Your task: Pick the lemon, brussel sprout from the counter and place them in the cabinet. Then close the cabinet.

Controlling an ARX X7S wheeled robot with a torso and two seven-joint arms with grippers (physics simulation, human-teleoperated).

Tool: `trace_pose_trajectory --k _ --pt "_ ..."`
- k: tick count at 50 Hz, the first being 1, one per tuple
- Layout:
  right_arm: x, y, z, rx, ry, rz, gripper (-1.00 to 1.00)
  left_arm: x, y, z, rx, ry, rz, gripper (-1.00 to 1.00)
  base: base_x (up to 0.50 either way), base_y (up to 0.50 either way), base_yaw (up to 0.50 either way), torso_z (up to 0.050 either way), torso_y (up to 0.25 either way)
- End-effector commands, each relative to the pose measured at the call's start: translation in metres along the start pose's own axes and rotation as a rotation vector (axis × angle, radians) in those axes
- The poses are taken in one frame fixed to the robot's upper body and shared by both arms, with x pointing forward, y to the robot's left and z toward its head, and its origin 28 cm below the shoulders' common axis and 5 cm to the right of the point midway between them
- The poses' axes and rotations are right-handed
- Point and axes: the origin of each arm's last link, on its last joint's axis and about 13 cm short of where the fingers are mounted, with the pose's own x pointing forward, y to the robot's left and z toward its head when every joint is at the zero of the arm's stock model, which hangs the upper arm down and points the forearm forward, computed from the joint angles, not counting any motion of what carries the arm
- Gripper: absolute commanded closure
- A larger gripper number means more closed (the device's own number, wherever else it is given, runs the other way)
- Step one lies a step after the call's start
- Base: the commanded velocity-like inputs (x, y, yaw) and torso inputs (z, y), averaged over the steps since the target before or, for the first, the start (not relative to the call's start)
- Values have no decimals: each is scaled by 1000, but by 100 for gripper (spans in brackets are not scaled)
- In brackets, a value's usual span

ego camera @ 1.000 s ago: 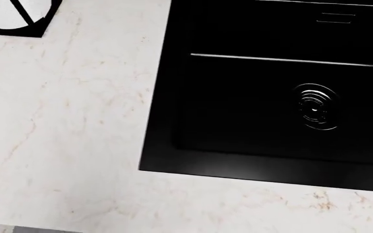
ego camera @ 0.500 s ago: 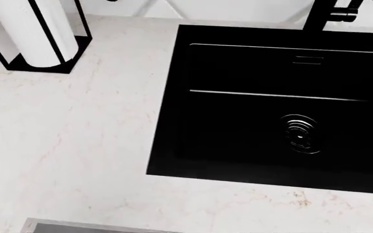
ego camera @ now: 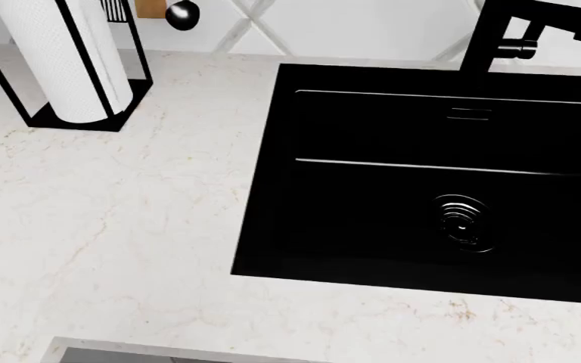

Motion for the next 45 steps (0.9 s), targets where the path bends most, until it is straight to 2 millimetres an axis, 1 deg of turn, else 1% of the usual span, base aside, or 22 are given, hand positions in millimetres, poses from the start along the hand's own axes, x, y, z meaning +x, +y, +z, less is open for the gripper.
trace_pose_trajectory --k 1,9,18,23,31,36,41,45 --pt "11 4 -1 5 -2 -7 -100 -37 -13 -19 62 -4 -47 -100 0 0 0 0 0" --pt "18 5 -5 17 11 -19 -100 -47 -16 -25 81 -3 -51 -100 31 -467 0 0 0" --pt "19 4 -2 7 10 -39 -100 -53 -14 -30 83 6 -35 -100 5 -502 0 0 0" --pt "21 4 0 6 9 -40 -100 -56 -13 -32 85 10 -27 -100 -412 -295 0 0 0" --pt "26 6 0 7 14 -39 -100 -66 -15 -41 112 9 -22 -100 -465 -332 0 0 0" --pt "32 11 -1 14 12 -31 -100 -71 -16 -50 116 11 -10 -100 -381 -469 0 0 0" --pt "38 13 -1 22 9 -34 -100 -72 -19 -55 110 11 -2 -100 -246 -516 0 0 0" --pt "42 13 -1 27 5 -44 -100 -73 -20 -58 109 -4 7 -100 35 -499 0 0 0"
